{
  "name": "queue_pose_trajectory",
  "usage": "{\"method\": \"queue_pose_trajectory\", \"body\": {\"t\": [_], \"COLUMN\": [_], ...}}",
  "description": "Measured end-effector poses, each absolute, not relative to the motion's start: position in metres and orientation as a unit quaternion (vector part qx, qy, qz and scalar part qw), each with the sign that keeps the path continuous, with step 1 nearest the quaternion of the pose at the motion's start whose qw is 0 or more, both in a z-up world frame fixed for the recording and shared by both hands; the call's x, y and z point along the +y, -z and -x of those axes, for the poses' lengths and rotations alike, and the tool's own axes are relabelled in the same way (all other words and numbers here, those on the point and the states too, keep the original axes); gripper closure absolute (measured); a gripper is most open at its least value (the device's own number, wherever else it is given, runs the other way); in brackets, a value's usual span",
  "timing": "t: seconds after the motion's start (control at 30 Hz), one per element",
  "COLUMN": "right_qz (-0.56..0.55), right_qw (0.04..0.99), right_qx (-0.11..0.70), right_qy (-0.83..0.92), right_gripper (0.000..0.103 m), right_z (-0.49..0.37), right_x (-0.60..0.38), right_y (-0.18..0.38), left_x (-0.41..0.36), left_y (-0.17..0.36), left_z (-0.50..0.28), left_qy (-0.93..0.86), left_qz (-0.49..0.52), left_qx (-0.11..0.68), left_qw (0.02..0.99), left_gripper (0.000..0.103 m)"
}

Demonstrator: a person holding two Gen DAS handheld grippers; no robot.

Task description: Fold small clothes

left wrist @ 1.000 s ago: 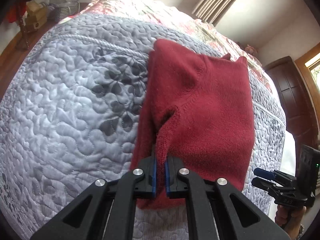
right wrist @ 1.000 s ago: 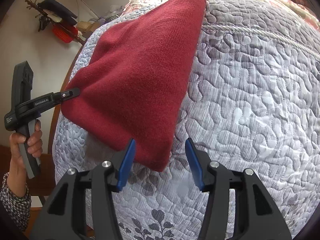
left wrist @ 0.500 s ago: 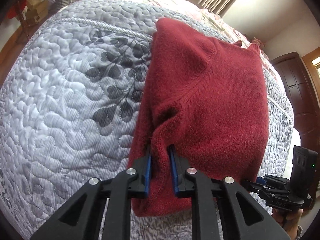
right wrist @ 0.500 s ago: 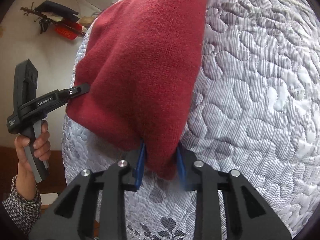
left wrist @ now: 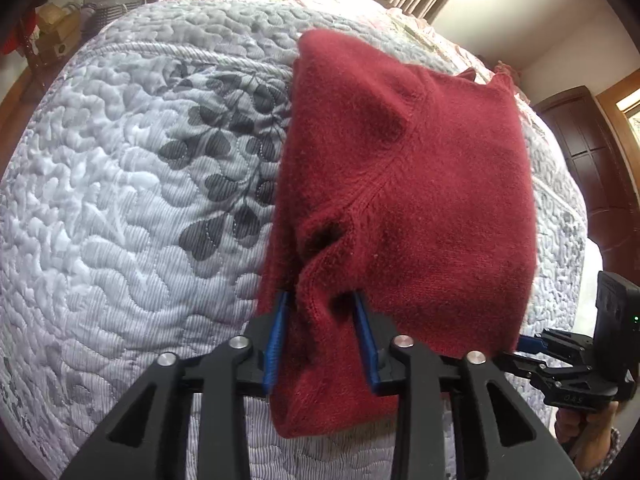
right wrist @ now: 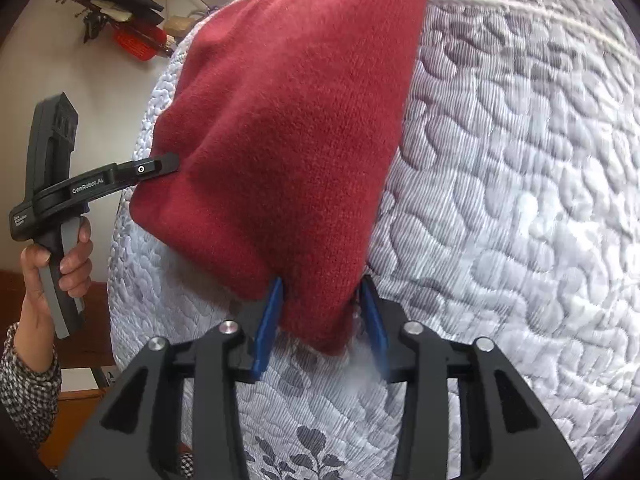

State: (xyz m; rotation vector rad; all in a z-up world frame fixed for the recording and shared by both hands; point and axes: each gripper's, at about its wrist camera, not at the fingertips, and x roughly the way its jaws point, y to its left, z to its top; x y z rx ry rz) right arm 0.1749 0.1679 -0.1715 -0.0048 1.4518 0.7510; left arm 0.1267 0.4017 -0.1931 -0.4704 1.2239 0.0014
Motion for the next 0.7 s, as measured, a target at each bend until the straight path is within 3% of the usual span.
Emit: {"method": "queue_pose_trajectory", "body": {"t": [0.03,0.1,0.47,0.5,0.53,0.63,0.7], "right_qz": [0.009,0.006,0.007,0.007,0.005,-0.006,-0.01], "right_qw": [0.695,0.709,0.748,0.748,0.748,0.746,0.746], "right_qx": [0.635,0.621,0.598,0.599,0.599,0.6,0.599], "right_qy": [-0.338,-0.334,-0.287,-0.286,-0.286,-0.288,-0.291], "right_gripper": [0.051,0.051,0.05,0.05,0.05,0.05,0.05], "right_z": [-0.179,-0.192,-0.266,-0.267,-0.268,-0.271,-0.274], "right_x": [0.165,0.159,0.173,0.176,0.177,0.176,0.176], "right_y": [0.162,0.148,0.141,0.144,0.146,0.149,0.149], "left_x": [0.406,0.416,0.448,0.447,0.445,0.443,0.446], "left_y": [0.185,0.168,0.177,0.18,0.182,0.182,0.177], "left_z": [-0.127,-0.13,-0.24,-0.246,-0.252,-0.257,-0.25], "left_qy": [-0.003,-0.004,-0.02,-0.014,-0.007,-0.005,-0.006], "left_qz": [0.218,0.214,0.24,0.244,0.248,0.255,0.264], "left_qx": [0.56,0.539,0.533,0.533,0.534,0.533,0.518], "left_qw": [0.799,0.814,0.811,0.81,0.808,0.807,0.813], "left_gripper": [0.046,0.039,0.04,0.045,0.061,0.09,0.092]}}
